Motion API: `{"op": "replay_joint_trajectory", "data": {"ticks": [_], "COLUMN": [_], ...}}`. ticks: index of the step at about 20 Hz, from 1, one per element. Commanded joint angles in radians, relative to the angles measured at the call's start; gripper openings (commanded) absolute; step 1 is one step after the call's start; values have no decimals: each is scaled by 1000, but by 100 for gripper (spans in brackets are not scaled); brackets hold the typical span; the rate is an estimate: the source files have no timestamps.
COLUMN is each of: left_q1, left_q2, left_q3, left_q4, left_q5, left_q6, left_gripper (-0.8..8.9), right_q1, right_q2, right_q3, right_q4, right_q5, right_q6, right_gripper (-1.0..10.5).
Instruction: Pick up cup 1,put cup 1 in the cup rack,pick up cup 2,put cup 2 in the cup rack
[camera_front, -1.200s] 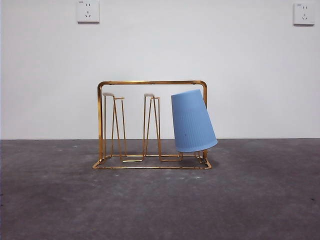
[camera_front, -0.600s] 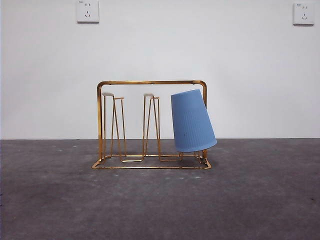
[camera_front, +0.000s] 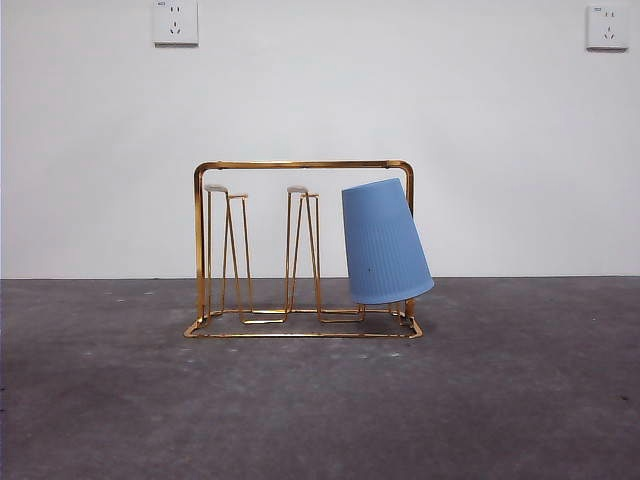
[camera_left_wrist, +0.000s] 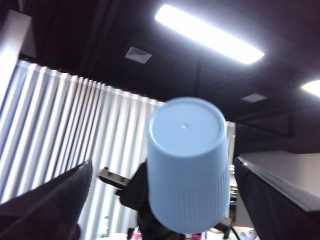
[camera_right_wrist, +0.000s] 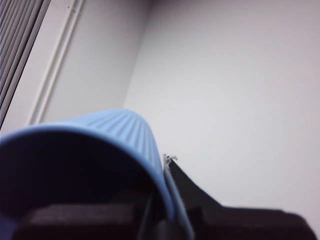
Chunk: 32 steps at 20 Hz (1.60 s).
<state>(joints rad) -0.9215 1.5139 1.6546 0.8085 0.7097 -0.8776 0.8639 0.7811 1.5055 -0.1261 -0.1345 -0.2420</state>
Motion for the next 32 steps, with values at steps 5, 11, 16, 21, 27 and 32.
{"op": "replay_joint_trajectory", "data": {"ticks": [5,11,16,21,27,32], "left_q1": [-23,-23,-23,-22,23,99], "left_q2": [21,20,20,20,4,-77], "left_q3": [-6,-6,-6,-6,-6,-6], "left_q4": [75,119,124,124,111,-157], "left_q5": [-22,-30,-29,-29,-24,-10], "left_q6": [-27,-31,-34,-34,-35,85], "left_gripper": [481,469,98,-8,-6,-6], "right_q1": [0,0,0,0,0,0], "right_q2": [74,133,132,131,111,26], "right_q3": [-5,-5,-5,-5,-5,-5], "right_q4": [44,21,24,12,-82,-235], "right_q5": [-5,-9,-8,-7,11,114], "right_q6": [-13,-13,-13,-13,-13,-24], "right_gripper": [-12,-12,-12,-11,198,197]}}
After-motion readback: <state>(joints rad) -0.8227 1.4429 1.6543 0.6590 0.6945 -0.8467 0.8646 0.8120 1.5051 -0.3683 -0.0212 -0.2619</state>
